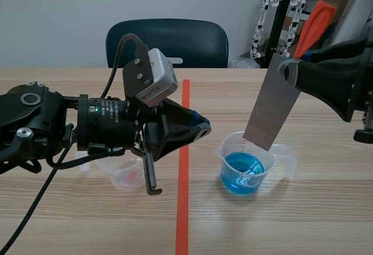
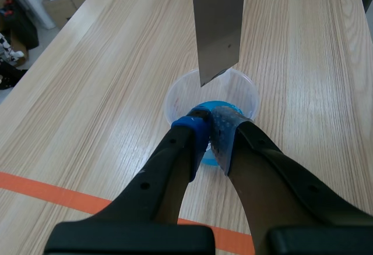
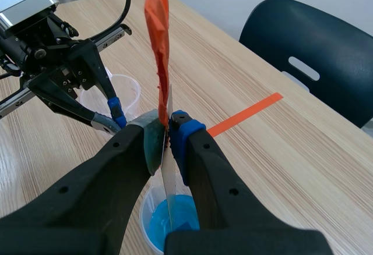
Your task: Do the redox reaction experiment. move the plate over the left beaker
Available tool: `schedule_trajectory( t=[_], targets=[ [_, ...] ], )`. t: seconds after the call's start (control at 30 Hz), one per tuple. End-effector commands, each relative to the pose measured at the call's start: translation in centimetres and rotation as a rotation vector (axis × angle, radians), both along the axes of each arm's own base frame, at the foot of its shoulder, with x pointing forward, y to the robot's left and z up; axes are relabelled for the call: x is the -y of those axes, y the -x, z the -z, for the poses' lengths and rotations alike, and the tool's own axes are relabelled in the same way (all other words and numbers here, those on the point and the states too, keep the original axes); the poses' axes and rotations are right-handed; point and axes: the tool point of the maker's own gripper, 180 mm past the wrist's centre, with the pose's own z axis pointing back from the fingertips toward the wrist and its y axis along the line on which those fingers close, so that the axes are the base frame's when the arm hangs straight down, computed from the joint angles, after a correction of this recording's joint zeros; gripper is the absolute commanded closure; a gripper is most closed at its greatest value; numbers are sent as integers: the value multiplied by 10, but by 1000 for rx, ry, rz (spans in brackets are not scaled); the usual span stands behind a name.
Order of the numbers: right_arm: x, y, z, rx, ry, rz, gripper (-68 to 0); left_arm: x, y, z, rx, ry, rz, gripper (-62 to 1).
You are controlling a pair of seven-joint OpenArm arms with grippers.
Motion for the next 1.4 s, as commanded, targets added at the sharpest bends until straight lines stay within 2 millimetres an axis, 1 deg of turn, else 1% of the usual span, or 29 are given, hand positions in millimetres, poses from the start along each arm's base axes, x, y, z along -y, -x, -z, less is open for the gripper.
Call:
schedule_trajectory(
  t=[0.0,0.9,0.97,1.1,1.27,1.37],
  targets=[
    [0,-3,-15,40,-22,-10,-6,2,-4,-10,14,36,-6,-41],
    [0,-3,-14,41,-16,-10,-6,0,-5,-10,16,34,-10,-41],
    [0,-3,-14,41,-14,-10,-6,-3,-6,-11,20,39,-16,-40],
    [0,-3,-14,41,-14,-10,-6,-15,-6,-20,39,99,-28,-40],
    [0,-3,-13,40,-11,-10,-6,-34,-2,-18,28,119,-53,-40],
    [0,-7,-15,48,11,-9,-6,-50,1,-14,19,122,-73,-40]
  ],
)
